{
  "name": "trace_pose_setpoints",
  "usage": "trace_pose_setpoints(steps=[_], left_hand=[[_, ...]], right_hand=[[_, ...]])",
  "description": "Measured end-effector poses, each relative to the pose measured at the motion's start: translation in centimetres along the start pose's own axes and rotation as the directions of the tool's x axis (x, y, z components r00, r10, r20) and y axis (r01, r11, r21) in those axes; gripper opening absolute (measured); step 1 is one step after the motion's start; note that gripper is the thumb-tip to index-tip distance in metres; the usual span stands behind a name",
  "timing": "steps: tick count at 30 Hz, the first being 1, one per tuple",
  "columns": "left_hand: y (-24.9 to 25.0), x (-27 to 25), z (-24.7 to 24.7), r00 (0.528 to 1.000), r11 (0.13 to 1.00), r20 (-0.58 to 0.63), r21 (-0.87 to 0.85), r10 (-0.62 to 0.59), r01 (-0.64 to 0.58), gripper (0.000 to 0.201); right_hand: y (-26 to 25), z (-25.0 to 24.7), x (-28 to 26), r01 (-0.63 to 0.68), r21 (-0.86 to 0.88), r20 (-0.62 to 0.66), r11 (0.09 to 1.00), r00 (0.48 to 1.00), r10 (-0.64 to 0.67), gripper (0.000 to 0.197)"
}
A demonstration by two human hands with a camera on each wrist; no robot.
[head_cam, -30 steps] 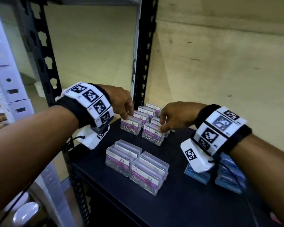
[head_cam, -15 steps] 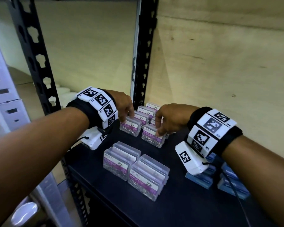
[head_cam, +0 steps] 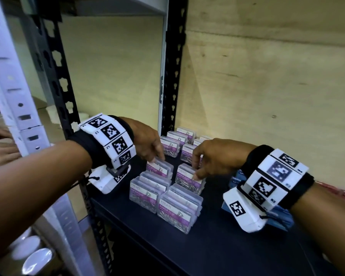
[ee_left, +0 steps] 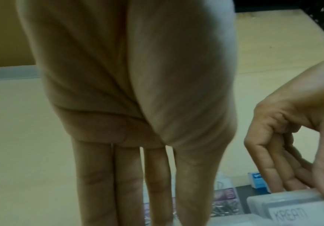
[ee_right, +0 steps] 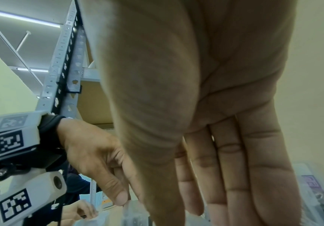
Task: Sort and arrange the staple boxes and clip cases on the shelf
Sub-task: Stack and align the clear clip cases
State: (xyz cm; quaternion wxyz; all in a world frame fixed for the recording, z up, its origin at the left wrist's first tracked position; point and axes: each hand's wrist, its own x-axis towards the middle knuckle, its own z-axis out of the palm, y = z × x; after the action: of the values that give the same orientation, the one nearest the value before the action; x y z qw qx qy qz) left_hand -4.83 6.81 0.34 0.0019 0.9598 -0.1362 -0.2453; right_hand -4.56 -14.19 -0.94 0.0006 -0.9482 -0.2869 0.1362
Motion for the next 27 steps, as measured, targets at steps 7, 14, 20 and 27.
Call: trace_pose_setpoints(steps=[7,14,20,27], left_hand=[[0.8,-1.1,1.1,0.999,0.998,-0.041,0.063,0.027,-0.024,0.031],[1.0,-1.7,1.5,1.0,0.999,-0.022,0.049,0.019,-0.018,0.029],[1.5,-2.1,1.8,0.999,0.999,-0.024,0.045,0.031,-0.03,0.029],[1.3,-2.0,2.1,0.999,0.998,-0.034,0.053,0.029,-0.027,0.029]], right_hand=[[-0.3,0.6,-2.4,0.035,0.038,0.017,0.999,0.999,-0.035,0.027],[-0.4,1.0,-3.3,0.046,0.112,0.062,0.993,0.997,-0.054,0.024],[-0.4,1.3,-3.7,0.056,0.141,0.056,0.988,0.996,-0.064,0.023],[-0.5,1.5,-3.9,0.076,0.173,0.076,0.982,0.993,-0.09,0.026]])
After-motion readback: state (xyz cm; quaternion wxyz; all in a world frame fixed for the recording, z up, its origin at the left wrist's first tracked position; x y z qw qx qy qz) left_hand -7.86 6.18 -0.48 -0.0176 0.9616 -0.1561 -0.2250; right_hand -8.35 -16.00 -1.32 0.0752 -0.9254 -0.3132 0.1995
